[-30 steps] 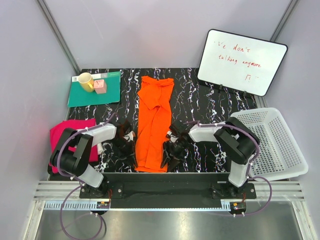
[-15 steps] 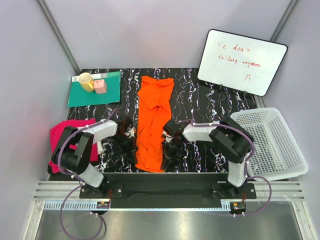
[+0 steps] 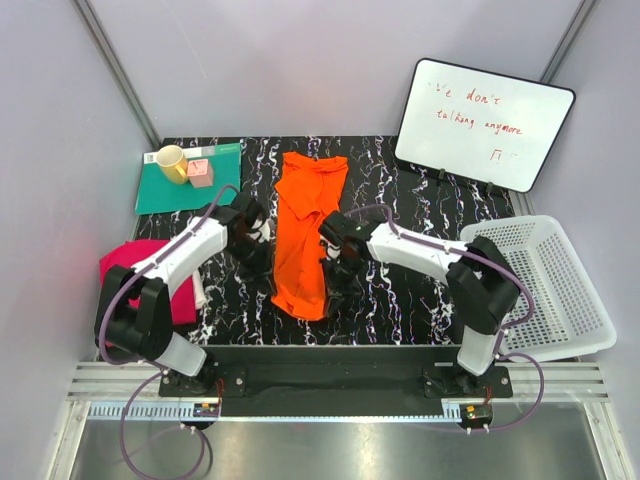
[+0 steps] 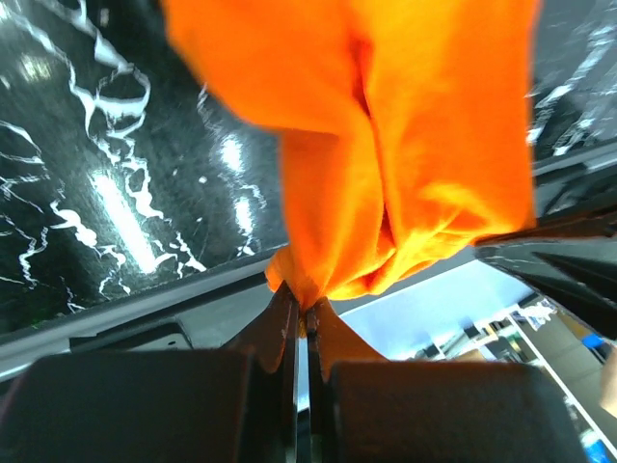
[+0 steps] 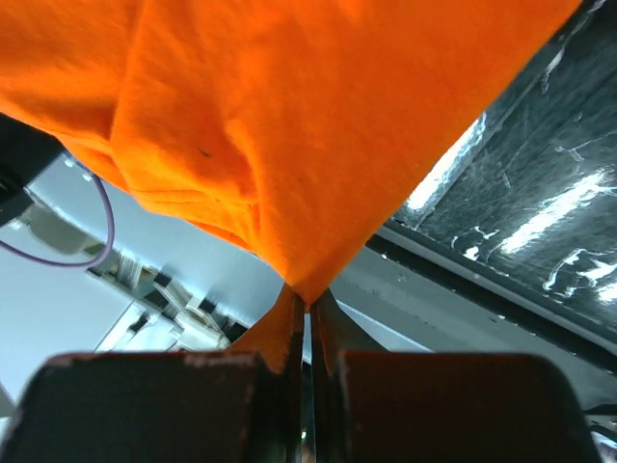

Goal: Fold and stack the t-shirts
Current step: Grab the bottom of the folded rectangular tshirt with both arms, then fold the folded rectangular tshirt in 1/3 of the way

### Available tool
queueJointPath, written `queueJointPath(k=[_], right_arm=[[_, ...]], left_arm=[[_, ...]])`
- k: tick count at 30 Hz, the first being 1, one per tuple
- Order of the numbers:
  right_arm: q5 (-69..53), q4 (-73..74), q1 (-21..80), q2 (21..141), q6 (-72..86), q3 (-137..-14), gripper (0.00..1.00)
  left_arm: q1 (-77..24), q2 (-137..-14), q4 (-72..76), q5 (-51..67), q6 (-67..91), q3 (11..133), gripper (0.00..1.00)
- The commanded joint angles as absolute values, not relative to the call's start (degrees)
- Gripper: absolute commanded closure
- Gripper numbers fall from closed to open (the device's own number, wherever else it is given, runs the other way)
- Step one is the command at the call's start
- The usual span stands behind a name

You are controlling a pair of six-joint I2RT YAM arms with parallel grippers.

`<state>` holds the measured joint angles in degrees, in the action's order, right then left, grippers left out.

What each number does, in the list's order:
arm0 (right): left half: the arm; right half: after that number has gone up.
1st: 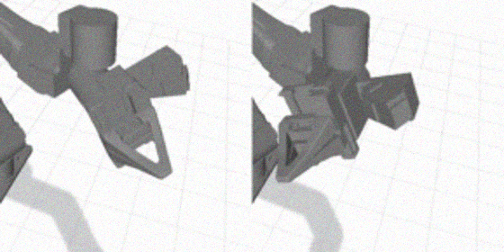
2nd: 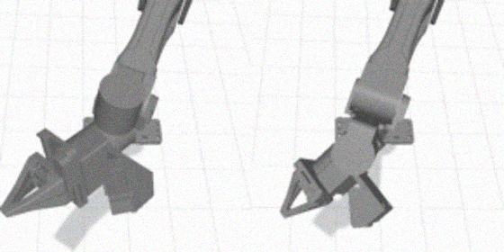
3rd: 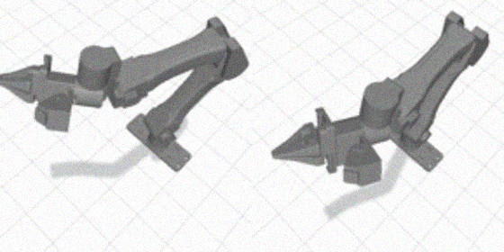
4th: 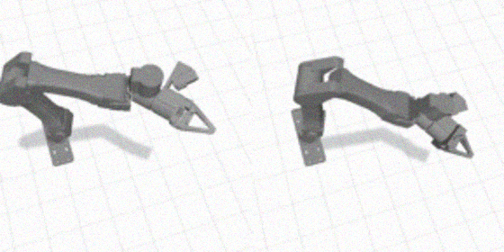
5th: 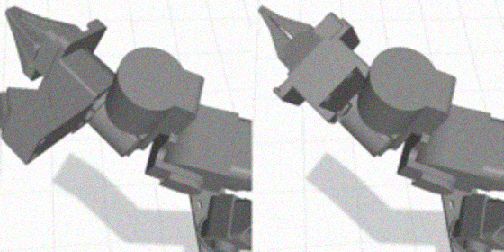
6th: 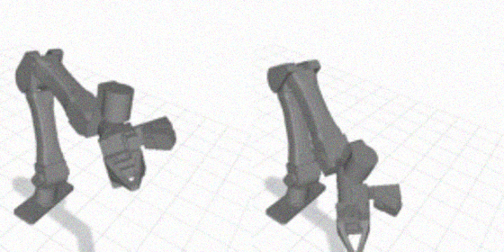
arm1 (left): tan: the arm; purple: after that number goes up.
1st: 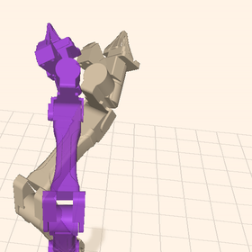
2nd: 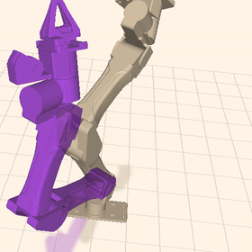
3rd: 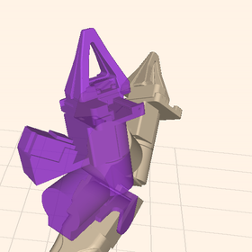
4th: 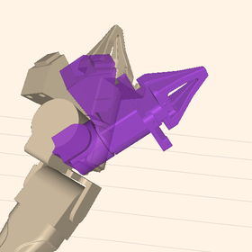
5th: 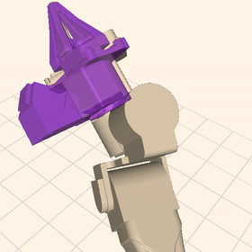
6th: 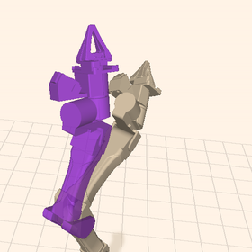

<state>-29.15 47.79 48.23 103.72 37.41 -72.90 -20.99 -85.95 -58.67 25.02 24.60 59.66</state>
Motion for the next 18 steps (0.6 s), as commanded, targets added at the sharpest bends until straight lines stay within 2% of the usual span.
queueJointPath(k=[1, 8, 18], right_arm=[[-22.0, 53.6, 46.0, 102.9, 33.7, -81.1, 1.00], [-18.2, 55.7, 36.5, 109.4, 26.9, -93.1, 1.00], [-15.3, 59.1, 31.9, 126.5, 20.0, -116.5, 1.00]], left_arm=[[-21.1, -85.2, -61.5, 23.6, 23.5, 67.1, 1.00], [-20.2, -92.5, -61.8, 20.7, 21.3, 79.0, 1.00], [-16.7, -108.5, -61.9, 19.1, 18.8, 96.4, 1.00]])
